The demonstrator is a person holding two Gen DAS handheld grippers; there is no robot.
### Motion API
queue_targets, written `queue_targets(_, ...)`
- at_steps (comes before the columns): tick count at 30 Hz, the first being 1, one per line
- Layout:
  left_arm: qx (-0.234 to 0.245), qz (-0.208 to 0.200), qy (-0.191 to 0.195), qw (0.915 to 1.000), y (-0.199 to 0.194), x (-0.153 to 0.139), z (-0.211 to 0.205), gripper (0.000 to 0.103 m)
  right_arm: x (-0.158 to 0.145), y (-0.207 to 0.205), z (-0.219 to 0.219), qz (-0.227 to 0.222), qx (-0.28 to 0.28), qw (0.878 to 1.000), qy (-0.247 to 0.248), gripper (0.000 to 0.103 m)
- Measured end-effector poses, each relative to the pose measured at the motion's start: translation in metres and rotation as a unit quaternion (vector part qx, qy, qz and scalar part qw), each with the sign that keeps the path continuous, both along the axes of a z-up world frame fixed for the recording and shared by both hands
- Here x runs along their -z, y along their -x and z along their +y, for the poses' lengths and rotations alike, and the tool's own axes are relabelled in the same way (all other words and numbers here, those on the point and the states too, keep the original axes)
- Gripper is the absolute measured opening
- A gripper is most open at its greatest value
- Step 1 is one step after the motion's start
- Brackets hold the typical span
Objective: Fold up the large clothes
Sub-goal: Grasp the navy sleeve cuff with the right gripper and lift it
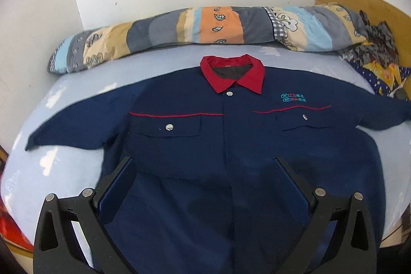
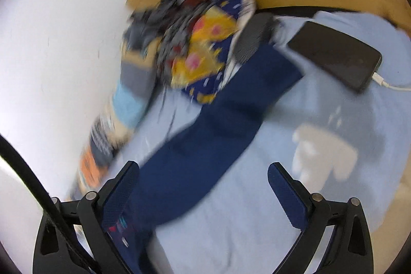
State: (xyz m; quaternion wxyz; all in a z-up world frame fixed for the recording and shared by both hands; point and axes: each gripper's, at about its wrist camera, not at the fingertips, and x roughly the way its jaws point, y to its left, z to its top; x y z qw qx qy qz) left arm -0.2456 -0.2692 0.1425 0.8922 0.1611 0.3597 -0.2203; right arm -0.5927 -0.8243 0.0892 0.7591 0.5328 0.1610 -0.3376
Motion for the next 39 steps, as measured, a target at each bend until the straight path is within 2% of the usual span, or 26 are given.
queue_targets(1,0.000,-0.008,-0.006,0.9999,0.001,0.000,0.000,0.103,0.004,0.006,-0.009,-0.014,0.012,1.000,-0.010,0.095)
queue_targets(3,0.001,-0.011,-0.009,0.9999,0.001,0.000,-0.001,0.103,0.010,0.006,-0.028,-0.022,0.021,0.999,-0.030,0.075)
queue_targets(4,0.002,-0.007,-0.007,0.9999,-0.001,0.001,-0.002,0.103,0.012,0.003,-0.033,-0.021,0.019,0.999,-0.032,0.072)
queue_targets(10,0.003,0.021,-0.003,0.9998,-0.007,0.012,-0.007,0.103,0.037,-0.004,-0.057,0.009,0.049,0.997,-0.059,0.069)
queue_targets(13,0.004,0.020,-0.008,0.9998,-0.008,0.014,-0.008,0.103,0.052,0.011,-0.066,-0.006,0.072,0.995,-0.067,0.068)
queue_targets(14,0.004,0.021,-0.007,0.9997,-0.009,0.015,-0.008,0.103,0.059,0.013,-0.074,-0.014,0.080,0.994,-0.068,0.064)
queue_targets(16,0.004,0.024,-0.006,0.9997,-0.012,0.016,-0.007,0.103,0.067,0.014,-0.086,-0.034,0.082,0.993,-0.074,0.054)
queue_targets(17,0.003,0.025,-0.007,0.9997,-0.012,0.017,-0.006,0.103,0.074,0.012,-0.094,-0.045,0.077,0.993,-0.079,0.044)
queue_targets(19,0.000,0.027,-0.010,0.9996,-0.015,0.019,-0.005,0.103,0.082,0.005,-0.103,-0.052,0.073,0.993,-0.082,0.036)
queue_targets(21,-0.005,0.025,-0.012,0.9996,-0.017,0.019,-0.003,0.103,0.088,-0.002,-0.112,-0.033,0.078,0.993,-0.081,0.019)
queue_targets(23,-0.010,0.021,-0.014,0.9996,-0.021,0.021,0.001,0.103,0.093,-0.002,-0.117,-0.050,0.082,0.992,-0.076,0.011)
queue_targets(24,-0.014,0.019,-0.017,0.9996,-0.022,0.022,0.002,0.103,0.087,-0.002,-0.116,-0.042,0.083,0.994,-0.063,0.011)
queue_targets(27,-0.026,0.025,-0.021,0.9991,-0.029,0.024,0.007,0.103,0.043,-0.014,-0.109,-0.040,0.060,0.997,0.002,0.010)
queue_targets(29,-0.031,0.030,-0.009,0.9990,-0.032,0.021,0.013,0.103,0.001,-0.028,-0.096,-0.043,0.033,0.997,0.060,0.009)
queue_targets(31,-0.036,0.020,0.002,0.9991,-0.031,0.015,0.017,0.103,-0.033,-0.044,-0.081,-0.045,0.005,0.994,0.098,0.009)
queue_targets(34,-0.041,0.000,0.002,0.9992,-0.029,0.008,0.021,0.103,-0.084,-0.078,-0.045,-0.051,-0.044,0.986,0.155,0.008)
queue_targets(37,-0.050,-0.002,0.009,0.9987,-0.031,0.003,0.028,0.103,-0.135,-0.124,0.010,-0.061,-0.108,0.970,0.208,0.008)
queue_targets(39,-0.063,-0.005,0.013,0.9979,-0.035,0.000,0.036,0.103,-0.158,-0.148,0.045,-0.071,-0.146,0.959,0.230,0.008)
